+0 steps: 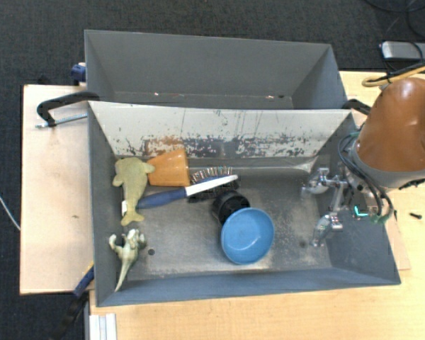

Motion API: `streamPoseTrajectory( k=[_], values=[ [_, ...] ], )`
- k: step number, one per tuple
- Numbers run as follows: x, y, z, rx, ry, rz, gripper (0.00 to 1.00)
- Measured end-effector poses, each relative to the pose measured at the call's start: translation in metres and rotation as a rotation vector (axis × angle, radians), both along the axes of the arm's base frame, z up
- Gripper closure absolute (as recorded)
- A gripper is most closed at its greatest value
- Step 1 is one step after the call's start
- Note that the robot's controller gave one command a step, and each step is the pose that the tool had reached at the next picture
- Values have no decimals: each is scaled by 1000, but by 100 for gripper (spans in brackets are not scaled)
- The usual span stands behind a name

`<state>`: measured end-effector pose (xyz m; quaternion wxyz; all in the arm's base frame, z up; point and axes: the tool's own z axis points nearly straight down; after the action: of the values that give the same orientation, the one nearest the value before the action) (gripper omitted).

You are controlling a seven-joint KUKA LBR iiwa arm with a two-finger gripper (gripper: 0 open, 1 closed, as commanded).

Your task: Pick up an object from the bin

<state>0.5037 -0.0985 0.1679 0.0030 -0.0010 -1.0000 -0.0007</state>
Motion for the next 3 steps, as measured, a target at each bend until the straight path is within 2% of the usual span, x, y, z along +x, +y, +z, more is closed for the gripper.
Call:
streamPoseTrajectory(
  k=[1,2,3],
  values=[
    [21,62,-43,3,-3,-68,0],
    [49,134,-95,-2,-3,-6,0],
    [51,132,-92,-2,-8,-9,100]
  ],
)
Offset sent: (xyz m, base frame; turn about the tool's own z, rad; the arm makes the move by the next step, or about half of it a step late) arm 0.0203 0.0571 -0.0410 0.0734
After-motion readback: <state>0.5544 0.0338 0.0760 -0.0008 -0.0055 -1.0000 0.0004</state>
